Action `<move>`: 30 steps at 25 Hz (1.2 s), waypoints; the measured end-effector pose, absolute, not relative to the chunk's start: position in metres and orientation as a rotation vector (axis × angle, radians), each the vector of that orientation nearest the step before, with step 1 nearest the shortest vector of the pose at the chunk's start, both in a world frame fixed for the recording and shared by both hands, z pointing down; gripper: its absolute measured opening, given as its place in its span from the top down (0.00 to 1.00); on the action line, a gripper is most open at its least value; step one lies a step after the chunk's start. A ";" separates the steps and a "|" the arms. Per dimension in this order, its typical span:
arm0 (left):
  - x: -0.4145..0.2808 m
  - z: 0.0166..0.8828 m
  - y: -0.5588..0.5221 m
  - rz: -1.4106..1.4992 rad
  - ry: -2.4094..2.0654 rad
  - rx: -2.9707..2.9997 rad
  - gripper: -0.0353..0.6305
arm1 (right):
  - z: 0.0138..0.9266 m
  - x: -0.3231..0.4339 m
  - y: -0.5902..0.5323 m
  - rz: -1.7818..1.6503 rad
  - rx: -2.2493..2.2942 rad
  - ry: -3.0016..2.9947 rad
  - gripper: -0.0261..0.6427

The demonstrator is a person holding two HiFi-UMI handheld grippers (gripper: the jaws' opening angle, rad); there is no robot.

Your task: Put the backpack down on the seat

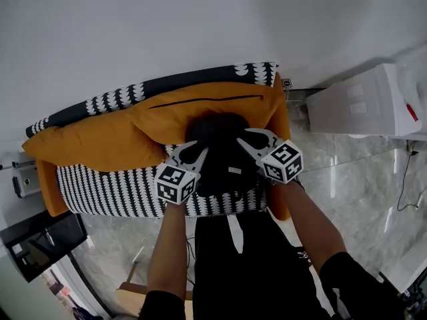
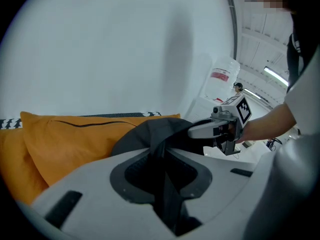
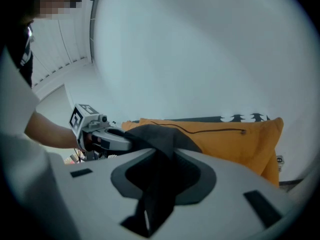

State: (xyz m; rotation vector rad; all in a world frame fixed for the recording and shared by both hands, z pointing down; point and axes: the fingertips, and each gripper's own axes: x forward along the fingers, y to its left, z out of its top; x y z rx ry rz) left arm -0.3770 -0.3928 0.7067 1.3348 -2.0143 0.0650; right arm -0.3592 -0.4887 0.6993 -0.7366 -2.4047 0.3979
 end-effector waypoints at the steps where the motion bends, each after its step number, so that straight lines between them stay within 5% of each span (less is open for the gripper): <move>1: -0.376 0.707 -0.393 0.065 -2.014 1.337 0.85 | 0.699 -0.358 -0.487 0.398 -0.745 -2.397 0.83; 7: -0.376 0.699 -0.386 0.106 -2.060 1.313 0.68 | 0.693 -0.349 -0.501 0.369 -0.719 -2.408 0.73; 15: -0.379 0.644 -0.361 0.079 -2.240 1.252 0.67 | 0.637 -0.338 -0.523 0.350 -0.721 -2.523 0.73; 18: -0.374 0.605 -0.354 -0.013 -2.325 1.250 0.69 | 0.599 -0.333 -0.517 0.357 -0.789 -2.582 0.75; 23: -0.349 0.532 -0.342 -0.089 -2.450 1.308 0.87 | 0.526 -0.323 -0.500 0.350 -0.934 -2.669 0.90; 30: -0.305 0.451 -0.305 -0.203 -2.594 1.350 0.90 | 0.433 -0.287 -0.450 0.298 -1.238 -2.694 0.92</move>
